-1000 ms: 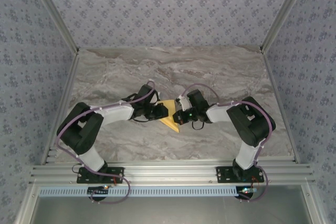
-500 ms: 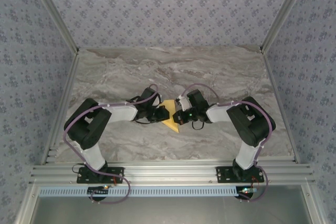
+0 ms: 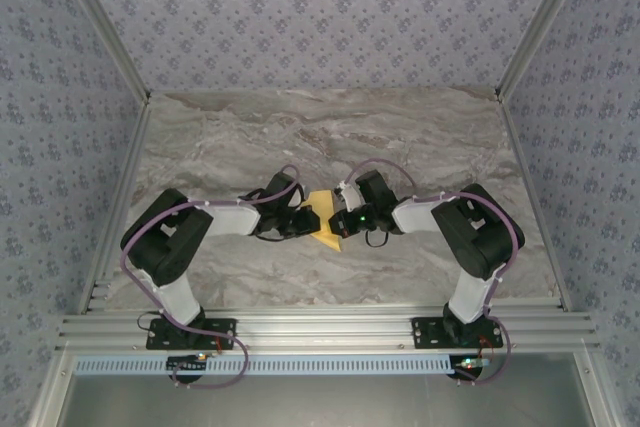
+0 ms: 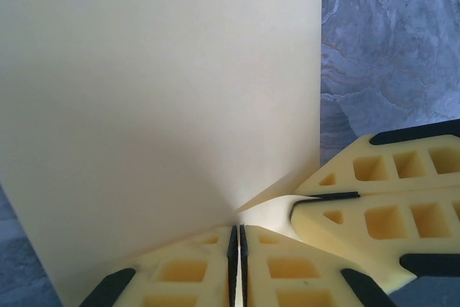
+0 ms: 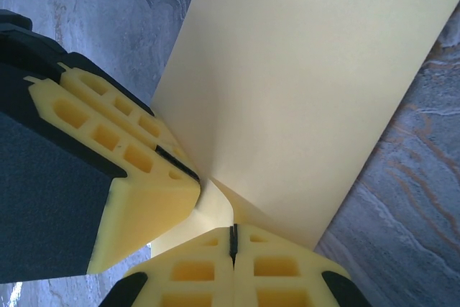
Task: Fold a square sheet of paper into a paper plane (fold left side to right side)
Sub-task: Third fold the triangle at the center of the table.
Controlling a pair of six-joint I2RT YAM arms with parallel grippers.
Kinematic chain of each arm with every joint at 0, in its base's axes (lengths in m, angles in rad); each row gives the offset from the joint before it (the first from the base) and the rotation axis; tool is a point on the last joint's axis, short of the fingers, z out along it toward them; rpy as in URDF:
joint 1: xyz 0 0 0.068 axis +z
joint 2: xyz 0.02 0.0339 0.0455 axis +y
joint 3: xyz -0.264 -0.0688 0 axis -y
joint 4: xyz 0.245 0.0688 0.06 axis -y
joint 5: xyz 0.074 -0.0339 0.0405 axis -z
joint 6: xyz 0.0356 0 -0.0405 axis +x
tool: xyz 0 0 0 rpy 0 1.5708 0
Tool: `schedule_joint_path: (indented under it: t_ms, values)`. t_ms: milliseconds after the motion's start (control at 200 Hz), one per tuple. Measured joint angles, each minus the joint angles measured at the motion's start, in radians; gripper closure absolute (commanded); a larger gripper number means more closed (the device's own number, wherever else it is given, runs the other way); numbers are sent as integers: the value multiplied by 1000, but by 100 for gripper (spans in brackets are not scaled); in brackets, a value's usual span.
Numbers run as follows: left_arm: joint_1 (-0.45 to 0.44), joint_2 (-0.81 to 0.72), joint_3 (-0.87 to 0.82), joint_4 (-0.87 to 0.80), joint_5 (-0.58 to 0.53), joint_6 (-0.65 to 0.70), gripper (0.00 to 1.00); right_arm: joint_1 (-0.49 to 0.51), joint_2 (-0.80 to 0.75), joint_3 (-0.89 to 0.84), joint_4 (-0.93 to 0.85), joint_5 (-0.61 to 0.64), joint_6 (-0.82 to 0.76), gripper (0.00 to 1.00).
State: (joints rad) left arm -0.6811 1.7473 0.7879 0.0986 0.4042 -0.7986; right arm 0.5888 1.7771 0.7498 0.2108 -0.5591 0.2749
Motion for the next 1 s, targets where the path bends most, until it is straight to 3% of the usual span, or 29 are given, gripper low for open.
schedule_joint_path:
  t_ms: [320,555,779,999]
  values:
    - [0,5,-3,13,0,-7,90,-33,-59,53,-145,14,7,62]
    - [0,7,-4,21,0,-8,90,-33,-163,54,-242,-21,9,65]
    - [0,7,-4,21,0,-8,90,26,-142,39,-262,-163,46,69]
    - [0,7,-4,21,0,-8,90,39,-95,36,-275,-190,54,69]
